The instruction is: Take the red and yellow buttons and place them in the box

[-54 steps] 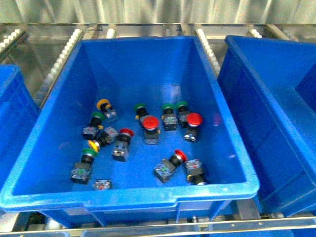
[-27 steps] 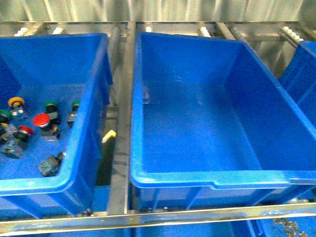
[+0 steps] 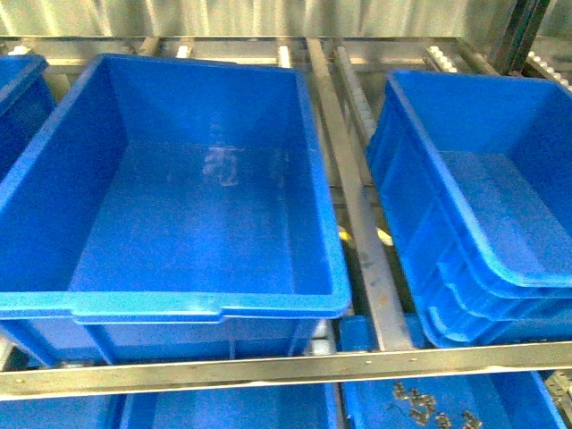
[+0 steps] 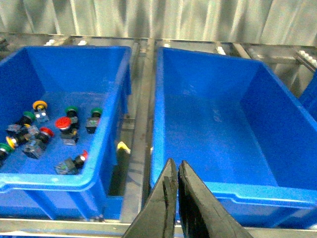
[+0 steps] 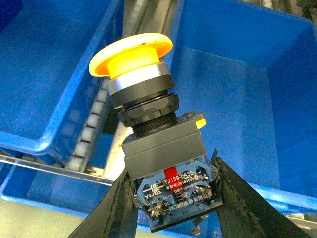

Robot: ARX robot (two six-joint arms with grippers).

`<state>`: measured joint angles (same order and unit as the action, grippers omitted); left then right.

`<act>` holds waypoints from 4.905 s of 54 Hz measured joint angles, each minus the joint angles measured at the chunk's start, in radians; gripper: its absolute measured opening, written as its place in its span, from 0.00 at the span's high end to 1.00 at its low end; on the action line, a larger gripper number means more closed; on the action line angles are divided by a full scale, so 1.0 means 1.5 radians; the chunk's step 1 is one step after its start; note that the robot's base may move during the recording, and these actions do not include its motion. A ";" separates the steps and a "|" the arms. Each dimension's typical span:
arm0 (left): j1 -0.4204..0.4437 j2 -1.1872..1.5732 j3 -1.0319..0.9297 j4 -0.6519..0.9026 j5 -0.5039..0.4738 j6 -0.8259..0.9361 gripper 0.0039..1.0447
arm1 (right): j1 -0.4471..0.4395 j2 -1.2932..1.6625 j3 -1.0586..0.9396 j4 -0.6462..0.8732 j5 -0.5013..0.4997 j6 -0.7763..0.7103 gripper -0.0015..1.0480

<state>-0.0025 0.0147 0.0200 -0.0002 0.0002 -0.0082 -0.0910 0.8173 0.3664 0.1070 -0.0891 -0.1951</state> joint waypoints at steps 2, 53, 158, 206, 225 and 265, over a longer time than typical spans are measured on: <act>0.000 0.000 0.000 0.000 0.000 0.000 0.98 | 0.008 0.004 0.000 0.003 0.003 0.001 0.67; 0.001 0.000 0.000 0.000 0.000 0.002 0.07 | 0.149 0.152 0.006 0.117 0.060 0.045 0.67; 0.001 0.000 0.000 0.000 0.000 0.002 0.07 | 0.144 1.197 1.185 -0.150 0.123 0.302 0.67; 0.001 0.000 0.000 0.000 0.000 0.002 0.07 | 0.165 1.166 1.049 -0.033 0.187 0.245 0.06; 0.001 0.000 0.000 0.000 0.000 0.002 0.07 | 0.192 0.810 0.540 0.169 0.172 0.288 0.07; 0.001 0.000 0.000 0.000 0.000 0.002 0.07 | 0.268 -0.076 -0.106 0.210 0.258 0.290 0.29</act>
<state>-0.0017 0.0147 0.0200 -0.0002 0.0002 -0.0048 0.3111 0.7029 0.2081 0.4217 0.2981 0.2394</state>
